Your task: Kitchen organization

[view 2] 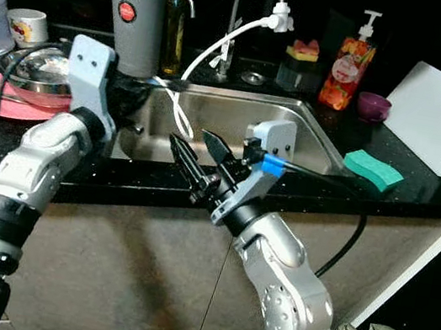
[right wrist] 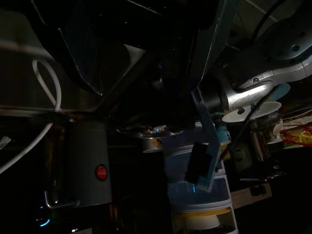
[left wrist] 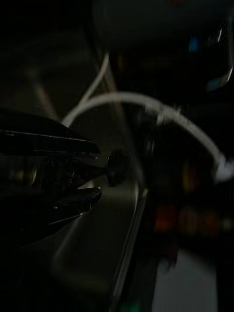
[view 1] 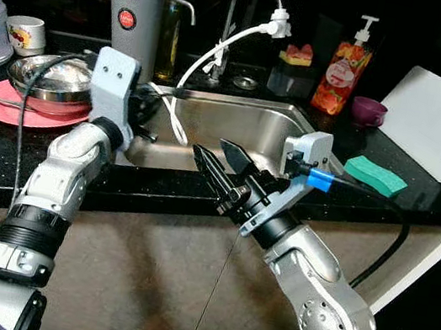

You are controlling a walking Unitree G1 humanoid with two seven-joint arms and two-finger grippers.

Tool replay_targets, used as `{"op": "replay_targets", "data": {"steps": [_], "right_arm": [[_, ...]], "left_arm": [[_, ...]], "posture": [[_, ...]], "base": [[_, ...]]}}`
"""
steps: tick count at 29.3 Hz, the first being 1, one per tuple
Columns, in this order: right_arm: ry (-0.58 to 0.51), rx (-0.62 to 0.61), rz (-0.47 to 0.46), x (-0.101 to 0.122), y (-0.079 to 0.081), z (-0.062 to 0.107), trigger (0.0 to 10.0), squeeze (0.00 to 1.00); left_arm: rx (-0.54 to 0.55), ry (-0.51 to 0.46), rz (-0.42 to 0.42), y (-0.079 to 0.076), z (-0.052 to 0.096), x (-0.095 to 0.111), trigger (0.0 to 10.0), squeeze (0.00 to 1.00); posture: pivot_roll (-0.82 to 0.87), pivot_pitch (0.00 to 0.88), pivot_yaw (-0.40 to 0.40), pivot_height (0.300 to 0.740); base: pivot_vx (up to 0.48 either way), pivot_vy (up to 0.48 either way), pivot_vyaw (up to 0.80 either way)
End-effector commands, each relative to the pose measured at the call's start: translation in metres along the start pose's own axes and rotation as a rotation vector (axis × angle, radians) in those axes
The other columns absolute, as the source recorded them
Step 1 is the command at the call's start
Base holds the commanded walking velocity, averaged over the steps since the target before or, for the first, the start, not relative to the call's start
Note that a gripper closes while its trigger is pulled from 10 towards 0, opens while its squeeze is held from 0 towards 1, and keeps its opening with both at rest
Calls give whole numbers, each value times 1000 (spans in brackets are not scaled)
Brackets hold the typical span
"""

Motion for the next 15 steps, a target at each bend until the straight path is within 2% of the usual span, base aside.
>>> {"op": "replay_targets", "data": {"steps": [1, 2, 4, 6, 8, 11, 15], "right_arm": [[9, -9, 23, -1, -4, 1, 10000, 0], [22, -11, 31, -3, -5, 0, 10000, 0], [152, -108, 51, -30, -26, 1, 10000, 0], [232, -163, 60, -45, -38, 3, 10000, 0], [311, -267, 90, -57, -65, 6, 10000, 0], [330, -329, 98, -59, -81, 7, 10000, 0], [307, -361, 117, -53, -90, 5, 10000, 0]], "left_arm": [[-11, 32, 2, 0, -2, -3, 10000, 0], [1, 45, 0, 3, -3, -5, 10000, 0], [58, 79, -12, 11, -10, -11, 10000, 0], [53, 91, 1, 9, -15, -13, 10000, 0], [31, 105, 44, -4, -28, -18, 10000, 0], [58, 125, 77, -6, -35, -24, 10000, 0], [73, 146, 140, -13, -44, -34, 10000, 4]], "posture": [[-13, 108, -50, 740], [-13, 108, -50, 740], [-12, 108, -51, 740], [-12, 107, -51, 740], [-12, 107, -51, 740], [-25, 100, -42, 740], [-29, 95, -35, 740]], "base": [[0, 0, 0], [0, 0, 0], [0, 0, 0], [0, 0, 0], [0, 0, 0], [0, 0, 0], [0, 0, 0]]}}
Point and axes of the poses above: a point about 5 cm out from each wrist's last joint towards the gripper, its own z axis pointing back from the gripper into the wrist, its own x axis along the axis of the wrist's last joint, y = z × x, the point moved 6 cm from there along -z, pointing out of the wrist towards the gripper, and after that the axes turned 15 degrees about z, right-handed, at the moved point
